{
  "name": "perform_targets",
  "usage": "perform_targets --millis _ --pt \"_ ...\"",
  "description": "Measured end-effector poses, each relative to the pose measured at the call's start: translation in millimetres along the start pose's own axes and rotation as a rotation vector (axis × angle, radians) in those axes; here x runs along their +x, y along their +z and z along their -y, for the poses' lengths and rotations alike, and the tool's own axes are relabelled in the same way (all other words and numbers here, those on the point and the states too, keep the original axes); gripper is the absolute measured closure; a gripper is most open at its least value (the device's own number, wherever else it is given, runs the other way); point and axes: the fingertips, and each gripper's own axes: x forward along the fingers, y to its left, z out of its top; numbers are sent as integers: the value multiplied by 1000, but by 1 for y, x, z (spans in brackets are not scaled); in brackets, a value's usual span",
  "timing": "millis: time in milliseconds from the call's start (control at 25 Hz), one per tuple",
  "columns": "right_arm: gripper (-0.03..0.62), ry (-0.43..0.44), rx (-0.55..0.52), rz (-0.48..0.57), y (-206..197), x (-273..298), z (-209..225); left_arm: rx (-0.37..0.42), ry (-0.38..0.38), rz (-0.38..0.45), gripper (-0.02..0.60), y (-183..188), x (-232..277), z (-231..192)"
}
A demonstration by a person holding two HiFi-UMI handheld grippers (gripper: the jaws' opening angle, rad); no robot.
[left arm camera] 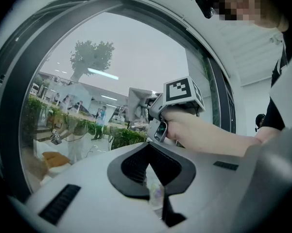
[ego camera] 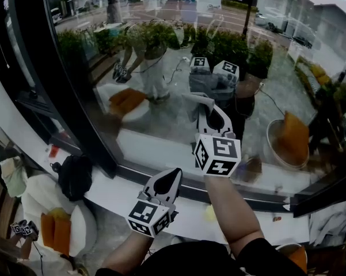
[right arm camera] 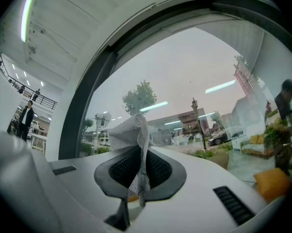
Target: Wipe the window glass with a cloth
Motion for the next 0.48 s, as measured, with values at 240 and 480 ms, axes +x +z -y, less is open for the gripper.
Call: perform_targets --millis 240,480 --pt "553 -1 10 -3 -1 1 -1 1 -1 1 574 1 -2 -1" --pt "553 -5 10 -5 -2 2 1 1 -3 2 574 0 -3 -2"
